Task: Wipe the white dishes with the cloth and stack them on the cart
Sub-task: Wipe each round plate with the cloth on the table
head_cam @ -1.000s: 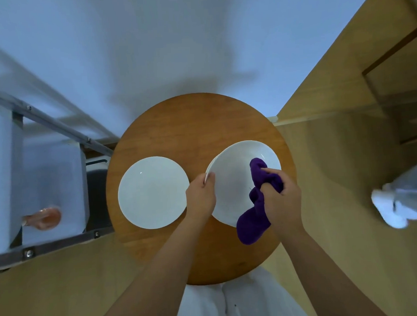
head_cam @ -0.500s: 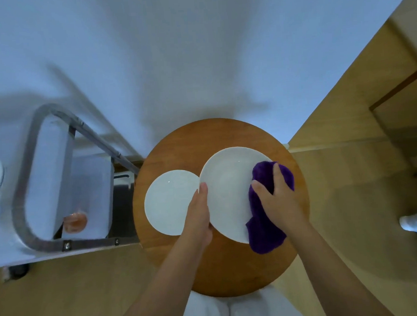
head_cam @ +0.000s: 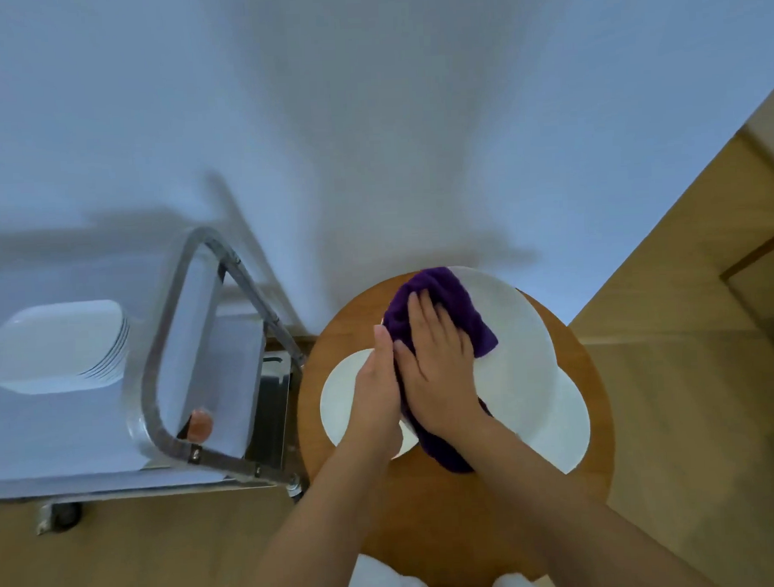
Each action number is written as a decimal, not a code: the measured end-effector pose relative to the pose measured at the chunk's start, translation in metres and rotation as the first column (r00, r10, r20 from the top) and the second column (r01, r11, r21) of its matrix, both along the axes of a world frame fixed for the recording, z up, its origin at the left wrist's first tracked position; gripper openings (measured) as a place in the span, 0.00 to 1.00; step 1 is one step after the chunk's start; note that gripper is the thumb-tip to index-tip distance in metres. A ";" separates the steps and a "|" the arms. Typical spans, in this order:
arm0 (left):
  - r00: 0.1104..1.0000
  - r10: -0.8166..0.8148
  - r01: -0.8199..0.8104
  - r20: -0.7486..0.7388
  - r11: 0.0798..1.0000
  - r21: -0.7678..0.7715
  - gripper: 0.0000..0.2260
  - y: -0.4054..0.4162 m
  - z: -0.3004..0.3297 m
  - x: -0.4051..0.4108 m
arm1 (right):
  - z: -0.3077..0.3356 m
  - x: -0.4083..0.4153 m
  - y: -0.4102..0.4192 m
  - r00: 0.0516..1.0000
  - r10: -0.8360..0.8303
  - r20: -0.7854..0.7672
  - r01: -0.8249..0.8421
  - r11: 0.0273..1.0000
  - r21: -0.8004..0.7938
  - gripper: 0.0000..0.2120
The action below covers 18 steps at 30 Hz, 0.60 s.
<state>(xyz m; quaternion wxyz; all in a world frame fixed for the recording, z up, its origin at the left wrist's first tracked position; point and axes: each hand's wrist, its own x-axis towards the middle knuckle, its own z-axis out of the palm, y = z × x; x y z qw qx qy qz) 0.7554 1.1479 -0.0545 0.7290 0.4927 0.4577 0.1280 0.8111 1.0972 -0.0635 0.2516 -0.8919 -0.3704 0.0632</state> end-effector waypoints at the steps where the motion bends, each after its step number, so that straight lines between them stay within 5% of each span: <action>1: 1.000 0.015 -0.015 0.024 1.000 0.001 0.20 0.005 0.004 -0.002 | 0.005 -0.006 0.000 0.997 0.075 -0.034 -0.074 0.997 0.030 0.26; 5: 0.996 0.087 -0.087 0.038 0.996 0.003 0.25 0.031 0.027 -0.008 | 0.017 -0.023 -0.010 0.940 0.292 -0.174 -0.278 0.955 0.103 0.25; 10: 1.000 0.020 -0.021 0.019 0.998 0.053 0.26 0.055 0.058 -0.008 | 0.015 -0.015 -0.042 0.868 0.481 0.122 -0.469 0.876 -0.114 0.46; 14: 0.985 -0.172 0.169 0.033 0.983 0.068 0.24 0.075 0.078 -0.009 | 0.006 -0.001 -0.060 0.826 0.387 0.411 -0.388 0.918 -0.084 0.43; 18: 0.973 -0.222 0.221 0.067 0.975 0.020 0.19 0.080 0.089 -0.011 | -0.001 -0.010 -0.056 0.859 0.274 0.432 -0.344 0.935 0.091 0.34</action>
